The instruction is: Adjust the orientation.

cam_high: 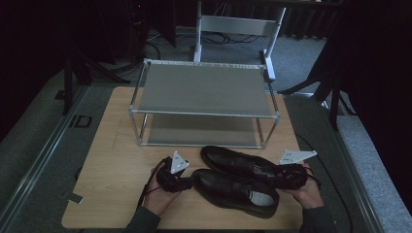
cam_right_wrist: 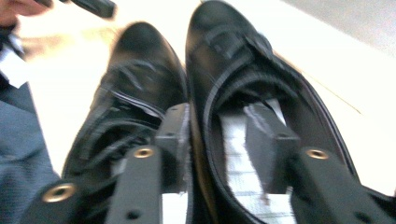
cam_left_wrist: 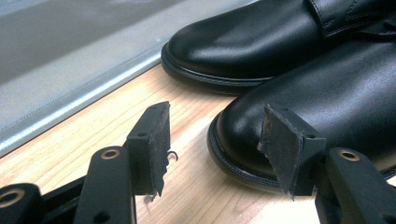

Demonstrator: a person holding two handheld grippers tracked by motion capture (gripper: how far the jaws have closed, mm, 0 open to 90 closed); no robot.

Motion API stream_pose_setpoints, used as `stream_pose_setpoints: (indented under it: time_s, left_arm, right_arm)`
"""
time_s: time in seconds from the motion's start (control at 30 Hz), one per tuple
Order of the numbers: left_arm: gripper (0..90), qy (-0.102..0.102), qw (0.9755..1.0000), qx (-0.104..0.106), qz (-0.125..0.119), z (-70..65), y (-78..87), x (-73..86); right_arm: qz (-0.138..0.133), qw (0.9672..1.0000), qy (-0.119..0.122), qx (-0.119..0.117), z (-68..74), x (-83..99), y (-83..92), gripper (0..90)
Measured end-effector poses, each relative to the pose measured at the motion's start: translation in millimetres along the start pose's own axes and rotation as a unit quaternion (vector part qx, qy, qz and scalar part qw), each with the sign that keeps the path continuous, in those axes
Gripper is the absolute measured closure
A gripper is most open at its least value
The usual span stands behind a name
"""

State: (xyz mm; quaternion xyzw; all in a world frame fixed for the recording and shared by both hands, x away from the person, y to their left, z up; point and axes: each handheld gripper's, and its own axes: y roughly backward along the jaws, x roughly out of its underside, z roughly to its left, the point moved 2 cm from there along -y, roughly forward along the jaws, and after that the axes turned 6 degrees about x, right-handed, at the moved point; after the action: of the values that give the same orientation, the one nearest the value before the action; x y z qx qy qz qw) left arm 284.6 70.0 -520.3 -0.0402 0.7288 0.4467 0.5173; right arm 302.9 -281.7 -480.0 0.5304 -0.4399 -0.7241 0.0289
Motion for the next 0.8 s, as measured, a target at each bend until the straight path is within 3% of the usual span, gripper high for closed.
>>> stream_pose_setpoints:
  time_s: [0.07, 0.23, 0.53, 0.63, 0.8]
  left_arm:
    - [43.7, 0.0, 1.0, 0.001, 0.0, 0.0, -0.3, -0.1]
    - [43.8, -0.001, 1.0, 0.002, 0.0, -1.6, -1.0, -0.5]
    - [43.7, -0.001, 1.0, 0.004, 0.001, -2.1, -2.0, -0.4]
    - [43.7, -0.001, 1.0, 0.004, 0.001, -1.9, -1.9, -0.3]
    - [43.7, -0.001, 1.0, 0.004, 0.001, -2.3, -1.9, -0.4]
  right_arm:
    - [-0.003, 0.9999, 0.012, -0.003, 2.7, -0.1, 3.7, 51.7]
    - [0.031, 0.9989, 0.032, 0.01, 7.7, 3.4, -5.6, 48.5]
    - [0.04, 0.9981, 0.047, 0.002, 8.5, 0.7, -6.4, 55.1]
    - [0.064, 0.9958, 0.064, 0.012, 11.7, 1.3, -12.0, 57.1]
    - [0.073, 0.9947, 0.069, 0.021, 13.1, -4.0, -21.4, 58.2]
